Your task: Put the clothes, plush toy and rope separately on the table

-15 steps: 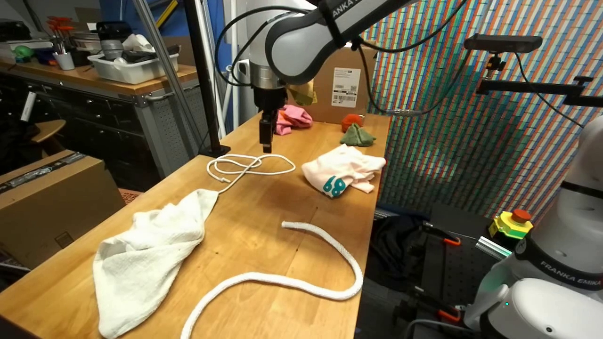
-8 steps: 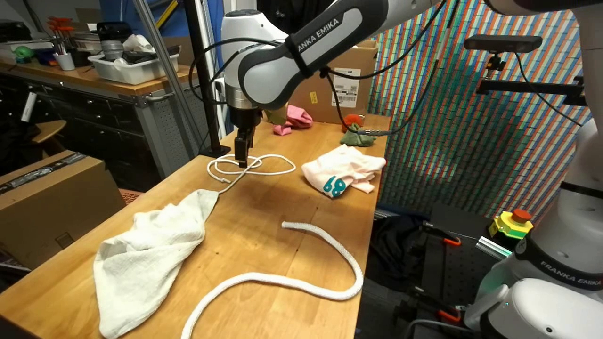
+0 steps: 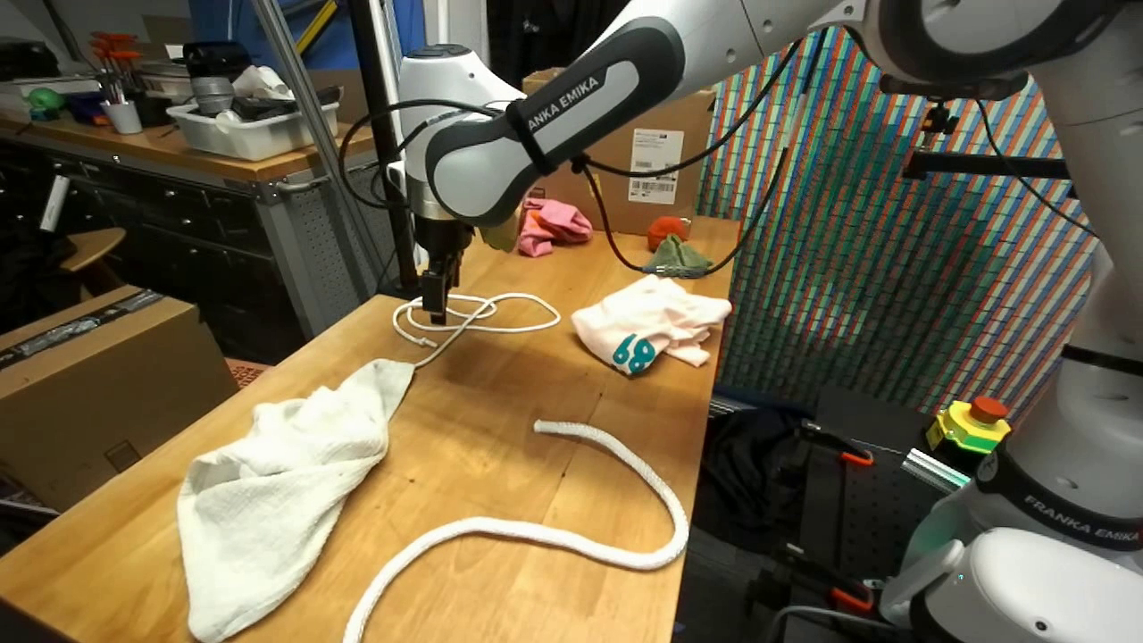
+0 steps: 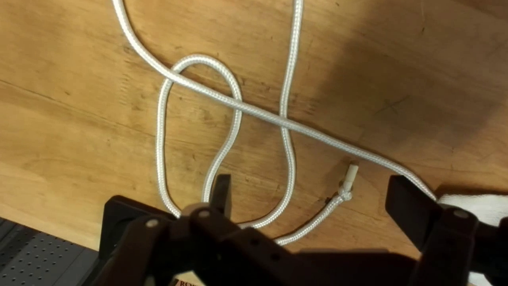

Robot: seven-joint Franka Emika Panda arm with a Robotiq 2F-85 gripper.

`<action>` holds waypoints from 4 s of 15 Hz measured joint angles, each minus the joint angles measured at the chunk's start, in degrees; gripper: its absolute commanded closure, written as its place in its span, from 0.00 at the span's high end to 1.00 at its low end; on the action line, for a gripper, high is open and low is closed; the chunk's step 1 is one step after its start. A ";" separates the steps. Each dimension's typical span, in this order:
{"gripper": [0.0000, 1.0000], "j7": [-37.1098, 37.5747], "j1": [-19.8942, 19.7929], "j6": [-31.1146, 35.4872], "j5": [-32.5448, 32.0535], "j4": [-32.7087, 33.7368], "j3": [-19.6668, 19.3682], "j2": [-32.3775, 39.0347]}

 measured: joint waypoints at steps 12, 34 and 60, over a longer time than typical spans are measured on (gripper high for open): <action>1.00 0.00 -0.75 -1.95 0.45 9.66 -0.51 9.73; 1.00 0.84 -9.75 -10.25 6.63 22.08 -2.85 16.25; 0.08 0.62 -7.46 -20.20 8.42 28.07 -2.56 11.82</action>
